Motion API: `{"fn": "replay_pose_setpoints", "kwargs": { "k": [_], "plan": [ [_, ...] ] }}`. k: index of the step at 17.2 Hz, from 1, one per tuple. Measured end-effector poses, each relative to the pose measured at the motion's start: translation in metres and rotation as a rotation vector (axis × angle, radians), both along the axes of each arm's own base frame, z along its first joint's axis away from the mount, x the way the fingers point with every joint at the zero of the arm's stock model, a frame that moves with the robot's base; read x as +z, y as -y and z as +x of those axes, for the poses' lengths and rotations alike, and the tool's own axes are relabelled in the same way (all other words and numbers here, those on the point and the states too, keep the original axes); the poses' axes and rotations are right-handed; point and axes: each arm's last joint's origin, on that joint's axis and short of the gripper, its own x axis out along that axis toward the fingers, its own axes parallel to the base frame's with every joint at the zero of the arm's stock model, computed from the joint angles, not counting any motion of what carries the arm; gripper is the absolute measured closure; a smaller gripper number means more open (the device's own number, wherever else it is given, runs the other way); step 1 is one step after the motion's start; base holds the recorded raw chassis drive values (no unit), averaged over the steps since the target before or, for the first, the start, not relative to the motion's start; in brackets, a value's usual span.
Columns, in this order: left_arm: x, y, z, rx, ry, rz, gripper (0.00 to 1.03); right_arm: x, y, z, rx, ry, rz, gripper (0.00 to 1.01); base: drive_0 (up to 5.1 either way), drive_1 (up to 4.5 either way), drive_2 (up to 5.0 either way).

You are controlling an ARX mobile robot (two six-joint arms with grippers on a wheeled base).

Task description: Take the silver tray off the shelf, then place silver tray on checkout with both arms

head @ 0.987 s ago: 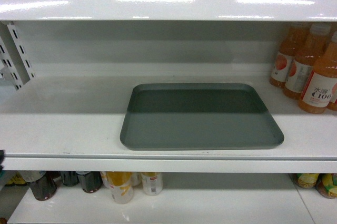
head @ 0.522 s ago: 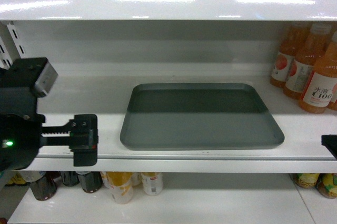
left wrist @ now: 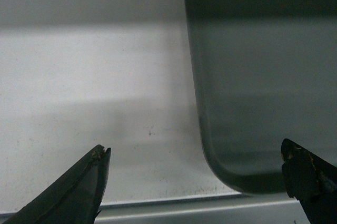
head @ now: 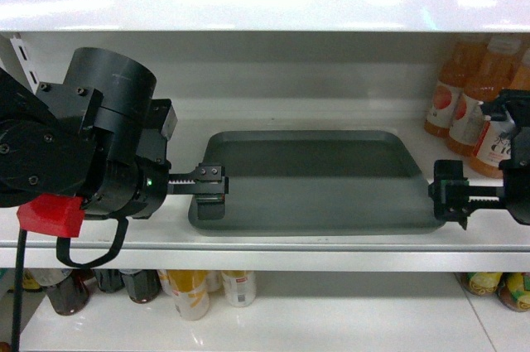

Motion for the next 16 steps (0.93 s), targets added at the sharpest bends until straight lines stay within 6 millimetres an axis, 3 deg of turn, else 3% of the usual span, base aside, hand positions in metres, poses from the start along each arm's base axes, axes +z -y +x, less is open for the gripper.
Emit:
{"fn": "replay_pose_setpoints", "kwargs": {
  "k": [6,16],
  "plan": [
    [-0.011,0.001,0.031,0.033,-0.05,-0.005,0.05,-0.024,-0.006,0.052,-0.032,-0.077,-0.032,0.03,0.0,0.0,0.0],
    [-0.024,0.005,0.048,0.046,-0.121,-0.017,0.05,-0.041,0.004,0.104,-0.11,-0.101,-0.016,0.03,0.0,0.0,0.0]
  ]
}}
